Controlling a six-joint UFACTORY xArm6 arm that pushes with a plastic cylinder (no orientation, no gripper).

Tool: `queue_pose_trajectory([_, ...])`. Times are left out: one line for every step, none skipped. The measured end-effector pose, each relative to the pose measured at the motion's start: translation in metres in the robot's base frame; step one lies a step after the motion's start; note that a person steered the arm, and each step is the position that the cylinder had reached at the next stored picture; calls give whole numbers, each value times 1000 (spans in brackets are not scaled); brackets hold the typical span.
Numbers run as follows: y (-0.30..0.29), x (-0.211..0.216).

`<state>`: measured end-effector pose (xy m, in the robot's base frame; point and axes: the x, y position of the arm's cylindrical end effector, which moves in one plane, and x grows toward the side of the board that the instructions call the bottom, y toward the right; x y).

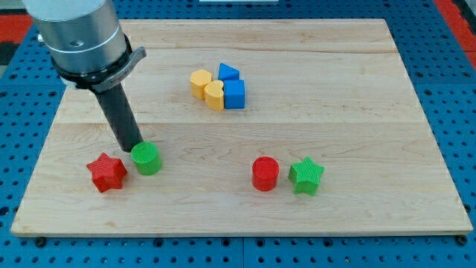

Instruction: Move red star along with green circle towards the center

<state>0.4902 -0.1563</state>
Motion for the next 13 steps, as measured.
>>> queue_pose_trajectory([0, 0])
queue_pose_trajectory([0, 0])
queue_pose_trajectory([0, 0])
queue_pose_trajectory([-10, 0])
queue_pose_trajectory([-55, 7])
queue_pose_trajectory([-92, 8])
queue_pose_trajectory([-97, 33])
queue_pose_trajectory([-90, 54])
queue_pose_trajectory([-68, 71])
queue_pose_trajectory([-35, 65])
queue_pose_trajectory([-18, 47])
queue_pose_trajectory([13, 38])
queue_pose_trajectory([37, 38])
